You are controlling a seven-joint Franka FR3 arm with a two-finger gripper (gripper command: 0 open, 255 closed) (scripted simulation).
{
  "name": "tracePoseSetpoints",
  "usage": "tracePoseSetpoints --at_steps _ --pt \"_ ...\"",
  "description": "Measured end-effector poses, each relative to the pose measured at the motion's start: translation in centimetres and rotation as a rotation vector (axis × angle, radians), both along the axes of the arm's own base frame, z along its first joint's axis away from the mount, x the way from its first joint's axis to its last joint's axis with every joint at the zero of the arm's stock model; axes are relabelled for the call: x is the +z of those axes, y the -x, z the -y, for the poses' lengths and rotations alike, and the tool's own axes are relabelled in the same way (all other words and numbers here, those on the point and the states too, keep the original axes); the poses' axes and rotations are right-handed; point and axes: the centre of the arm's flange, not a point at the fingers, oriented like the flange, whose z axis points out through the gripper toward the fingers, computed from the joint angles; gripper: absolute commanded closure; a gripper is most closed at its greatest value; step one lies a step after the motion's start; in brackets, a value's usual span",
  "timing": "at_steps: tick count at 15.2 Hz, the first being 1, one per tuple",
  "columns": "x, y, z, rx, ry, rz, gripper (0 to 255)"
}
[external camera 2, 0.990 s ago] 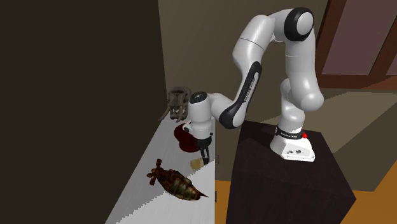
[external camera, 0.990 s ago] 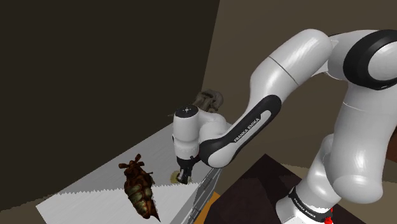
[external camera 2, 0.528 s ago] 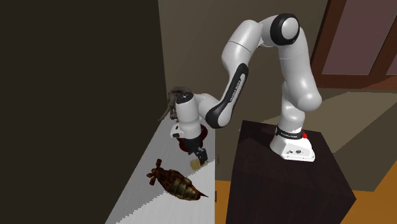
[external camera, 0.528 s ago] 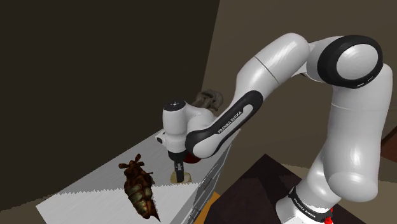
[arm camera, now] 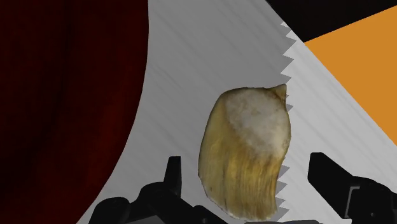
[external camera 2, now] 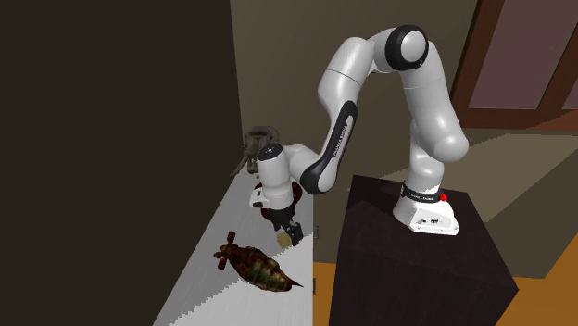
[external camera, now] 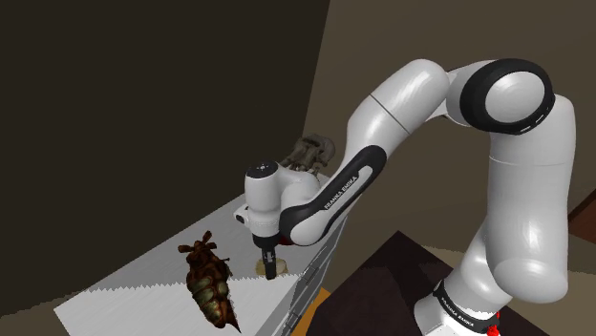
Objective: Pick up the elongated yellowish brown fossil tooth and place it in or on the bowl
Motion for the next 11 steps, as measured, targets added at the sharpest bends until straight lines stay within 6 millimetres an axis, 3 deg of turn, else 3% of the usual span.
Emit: tracePoseSetpoints --at_steps 3,4,11 --pt "-0.03 0.0 0.02 0.0 0.0 0.0 0" --pt "-0.03 0.0 0.02 0.0 0.0 0.0 255" --pt "0.19 -0.25 -0.13 0.0 -0.003 0.007 255"
